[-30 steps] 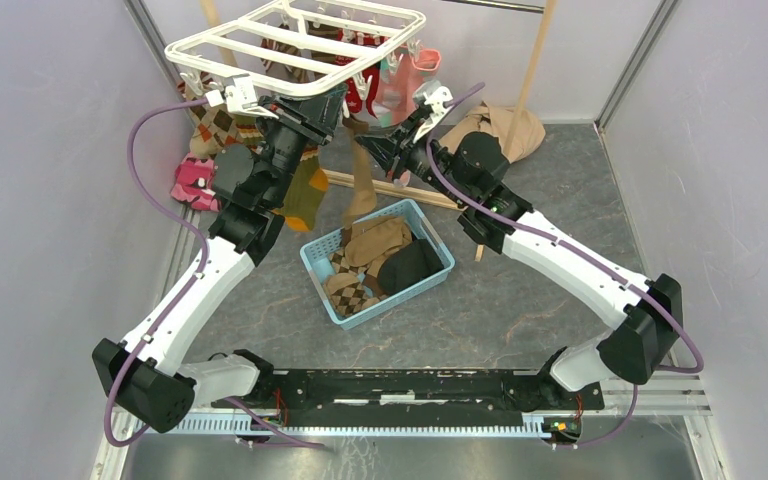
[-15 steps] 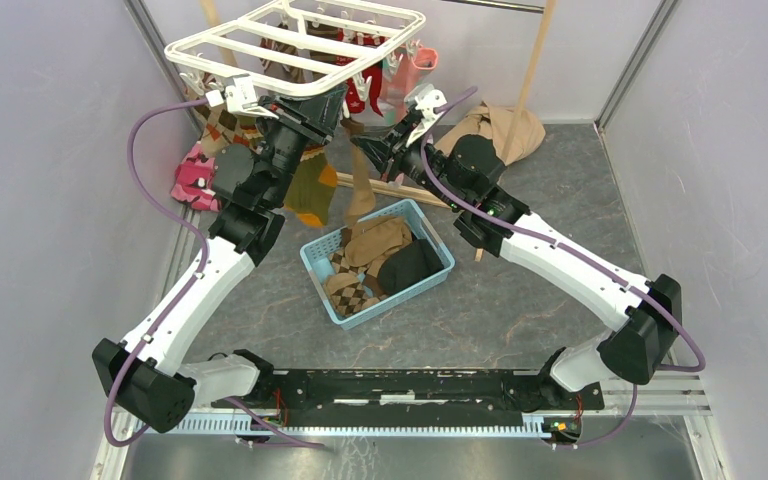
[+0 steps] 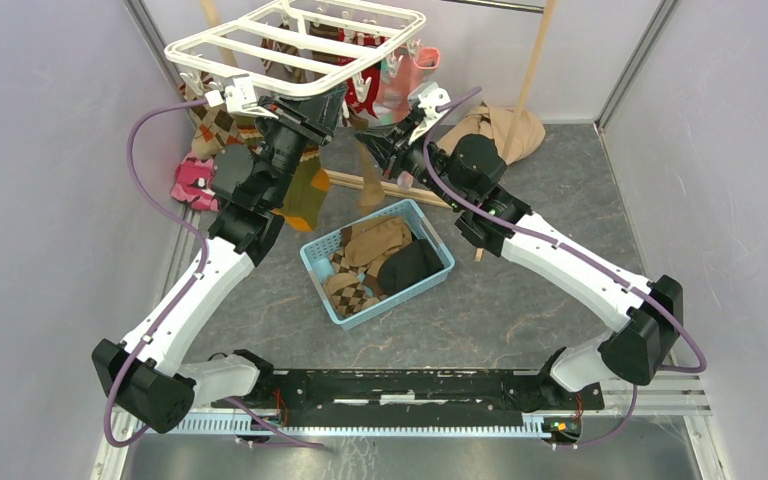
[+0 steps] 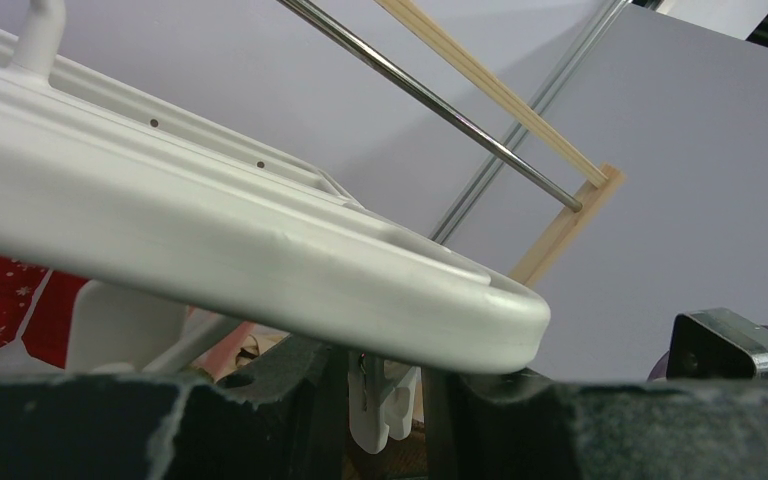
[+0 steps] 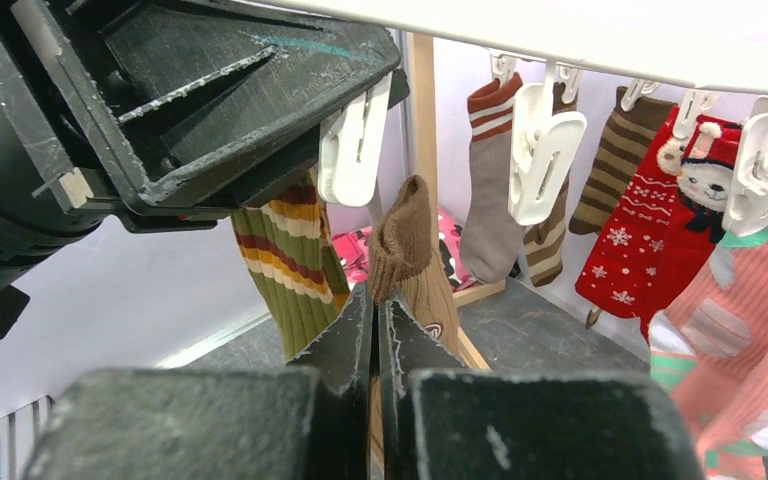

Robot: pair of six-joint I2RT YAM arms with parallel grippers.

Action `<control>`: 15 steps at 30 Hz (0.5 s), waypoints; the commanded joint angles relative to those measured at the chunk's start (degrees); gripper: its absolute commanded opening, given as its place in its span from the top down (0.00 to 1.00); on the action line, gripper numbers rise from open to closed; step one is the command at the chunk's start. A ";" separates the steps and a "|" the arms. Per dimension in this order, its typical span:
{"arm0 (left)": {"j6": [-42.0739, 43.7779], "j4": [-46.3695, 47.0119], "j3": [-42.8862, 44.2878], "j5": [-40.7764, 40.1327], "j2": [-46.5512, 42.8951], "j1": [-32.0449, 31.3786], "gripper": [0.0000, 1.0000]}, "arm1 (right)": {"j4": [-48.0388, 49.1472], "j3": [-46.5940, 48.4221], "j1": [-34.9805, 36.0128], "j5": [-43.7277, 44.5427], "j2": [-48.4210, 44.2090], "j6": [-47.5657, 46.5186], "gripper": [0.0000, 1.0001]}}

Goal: Clip the socks to the hanger
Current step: Clamp the sock onto the hanger.

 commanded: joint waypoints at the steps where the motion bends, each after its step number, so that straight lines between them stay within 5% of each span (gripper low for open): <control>1: -1.81 0.85 0.20 -1.59 -1.40 0.28 0.79 | 2.67 1.92 0.95 0.78 -2.24 -1.18 1.00; 15: -1.90 0.50 0.21 -1.67 -1.37 0.28 0.79 | 2.40 3.15 2.34 3.15 -2.32 -2.90 1.00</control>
